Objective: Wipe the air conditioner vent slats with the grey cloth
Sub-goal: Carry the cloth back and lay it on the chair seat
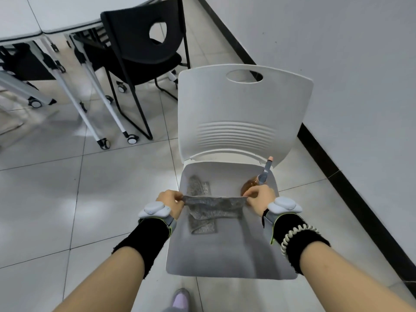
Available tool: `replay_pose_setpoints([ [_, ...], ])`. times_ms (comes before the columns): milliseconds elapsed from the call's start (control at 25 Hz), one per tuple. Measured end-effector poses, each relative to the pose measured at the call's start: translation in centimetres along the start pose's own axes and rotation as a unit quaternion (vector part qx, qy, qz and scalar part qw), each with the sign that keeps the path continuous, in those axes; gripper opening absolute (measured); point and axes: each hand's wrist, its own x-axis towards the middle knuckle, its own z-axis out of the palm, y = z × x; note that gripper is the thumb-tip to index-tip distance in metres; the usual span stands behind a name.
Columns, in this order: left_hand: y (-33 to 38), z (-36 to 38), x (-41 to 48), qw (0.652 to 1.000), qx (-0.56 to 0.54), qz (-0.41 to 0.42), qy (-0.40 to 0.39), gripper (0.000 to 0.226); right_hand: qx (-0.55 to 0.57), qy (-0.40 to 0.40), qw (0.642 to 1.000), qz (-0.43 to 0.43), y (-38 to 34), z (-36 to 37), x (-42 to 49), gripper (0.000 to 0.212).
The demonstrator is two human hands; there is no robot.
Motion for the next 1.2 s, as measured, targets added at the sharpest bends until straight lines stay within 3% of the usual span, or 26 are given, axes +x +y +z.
replay_pose_setpoints([
  [120, -0.1, 0.7, 1.1, 0.997, -0.061, -0.003, 0.053, 0.016, 0.058, 0.035, 0.998, -0.011, 0.3, 1.0, 1.3, 0.019],
  [240, 0.2, 0.4, 0.9, 0.994, -0.094, -0.023, 0.055, 0.016, 0.062, 0.02, 0.998, -0.014, 0.4, 1.3, 1.4, 0.018],
  [360, -0.1, -0.5, -0.8, 0.999, 0.006, -0.027, -0.025, 0.018, 0.037, -0.048, 0.998, 0.014, 0.3, 0.6, 0.1, 0.012],
  [480, -0.3, -1.6, -3.0, 0.989, 0.077, -0.034, -0.123, 0.029, -0.004, -0.122, 0.991, 0.048, 0.1, -0.3, -1.8, 0.028],
  [560, -0.3, -2.2, -3.7, 0.985, 0.095, -0.036, -0.138, 0.029, -0.024, -0.145, 0.987, 0.067, -0.3, -0.9, -2.6, 0.034],
  [640, -0.4, -2.1, -3.8, 0.986, 0.098, -0.032, -0.132, 0.03, -0.029, -0.145, 0.986, 0.074, -0.6, -1.0, -2.8, 0.03],
  [800, -1.2, -0.4, -2.9, 0.996, 0.06, -0.022, -0.061, 0.012, 0.003, -0.057, 0.997, 0.049, -0.1, 0.9, -2.0, 0.007],
  [920, -2.5, 1.7, -2.5, 0.998, 0.052, -0.02, -0.033, 0.022, -0.003, -0.061, 0.996, 0.063, 1.2, 2.8, -1.2, 0.011],
  [1120, -5.3, 5.1, -2.5, 0.961, 0.146, -0.029, -0.233, 0.047, -0.093, -0.17, 0.975, 0.107, 3.7, 4.5, -0.9, 0.022],
  [1200, -5.3, 6.0, -2.3, 0.964, 0.147, -0.024, -0.219, 0.049, -0.085, -0.17, 0.976, 0.106, 4.5, 5.2, -0.5, 0.026],
])
